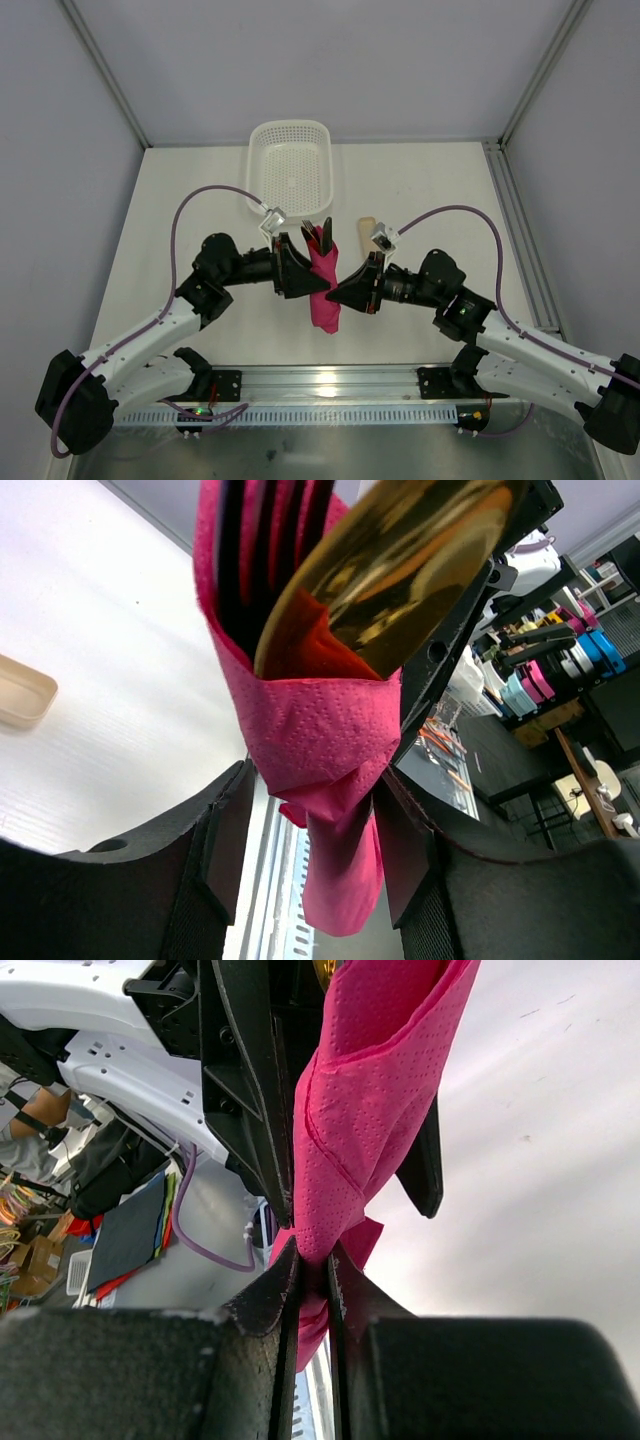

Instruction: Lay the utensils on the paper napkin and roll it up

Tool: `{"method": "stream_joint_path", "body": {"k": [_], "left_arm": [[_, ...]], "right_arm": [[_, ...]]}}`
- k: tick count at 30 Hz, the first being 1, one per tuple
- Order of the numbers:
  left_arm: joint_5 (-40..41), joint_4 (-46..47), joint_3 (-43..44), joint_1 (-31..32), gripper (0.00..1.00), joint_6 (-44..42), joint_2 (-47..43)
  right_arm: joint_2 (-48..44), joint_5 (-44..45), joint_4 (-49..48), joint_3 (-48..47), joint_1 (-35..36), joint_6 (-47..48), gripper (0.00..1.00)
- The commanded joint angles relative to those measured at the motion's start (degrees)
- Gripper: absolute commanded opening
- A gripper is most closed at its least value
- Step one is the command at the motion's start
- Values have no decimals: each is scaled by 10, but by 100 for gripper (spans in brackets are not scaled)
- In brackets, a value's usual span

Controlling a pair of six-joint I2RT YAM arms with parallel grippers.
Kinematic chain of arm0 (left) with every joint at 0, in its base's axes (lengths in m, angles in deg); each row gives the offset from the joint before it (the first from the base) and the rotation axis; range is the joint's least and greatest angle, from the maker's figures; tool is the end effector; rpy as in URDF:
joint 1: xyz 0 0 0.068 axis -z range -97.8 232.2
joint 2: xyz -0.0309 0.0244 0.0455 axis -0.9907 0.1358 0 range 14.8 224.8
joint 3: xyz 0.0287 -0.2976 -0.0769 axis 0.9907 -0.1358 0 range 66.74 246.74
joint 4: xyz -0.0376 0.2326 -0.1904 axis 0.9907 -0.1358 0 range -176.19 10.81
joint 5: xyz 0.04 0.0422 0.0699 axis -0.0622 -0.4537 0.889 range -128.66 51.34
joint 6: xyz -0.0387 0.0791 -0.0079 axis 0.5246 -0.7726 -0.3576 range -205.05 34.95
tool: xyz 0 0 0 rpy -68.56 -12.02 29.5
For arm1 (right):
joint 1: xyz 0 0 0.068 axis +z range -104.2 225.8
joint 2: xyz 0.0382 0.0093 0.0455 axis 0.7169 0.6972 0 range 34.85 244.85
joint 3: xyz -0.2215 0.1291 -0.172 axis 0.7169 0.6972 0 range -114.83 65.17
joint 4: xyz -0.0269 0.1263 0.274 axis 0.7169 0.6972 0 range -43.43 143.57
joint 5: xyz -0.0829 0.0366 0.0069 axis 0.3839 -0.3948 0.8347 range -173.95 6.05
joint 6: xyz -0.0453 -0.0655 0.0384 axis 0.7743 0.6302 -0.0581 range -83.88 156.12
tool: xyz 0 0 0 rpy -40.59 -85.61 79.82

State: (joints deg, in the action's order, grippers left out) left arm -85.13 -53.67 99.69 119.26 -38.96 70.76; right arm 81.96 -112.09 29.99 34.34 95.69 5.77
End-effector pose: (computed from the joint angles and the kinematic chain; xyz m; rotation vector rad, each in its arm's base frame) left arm 0.1802 -0.2075 0.3108 0.6168 1.7275 -1.6978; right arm 0.1343 0.2169 0.3113 -0.7183 1.6202 1.4424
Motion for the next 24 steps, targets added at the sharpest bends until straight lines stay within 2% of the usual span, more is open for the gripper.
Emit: {"method": "stream_joint_path", "body": {"k": [1,7,11,18,24], "left_arm": [[-9,26,12,0,55,3,-6],[-10,36,5,0,62,11,-9],[-11,84,-3,0,65,36,-6],[-19,152,-14,0,62,77,12],[-27,156,-17,1,59,81,24]], "right_arm": [[-13,-10,-90,-7,4,-11,4],[-8,-14,-96,-13,5,-15,4],[-1,-14,-97,-13,4,-17,4],[9,-10,-102,-11,4,-25,4],[4,-2,-111,-9,4,-28,4]]}}
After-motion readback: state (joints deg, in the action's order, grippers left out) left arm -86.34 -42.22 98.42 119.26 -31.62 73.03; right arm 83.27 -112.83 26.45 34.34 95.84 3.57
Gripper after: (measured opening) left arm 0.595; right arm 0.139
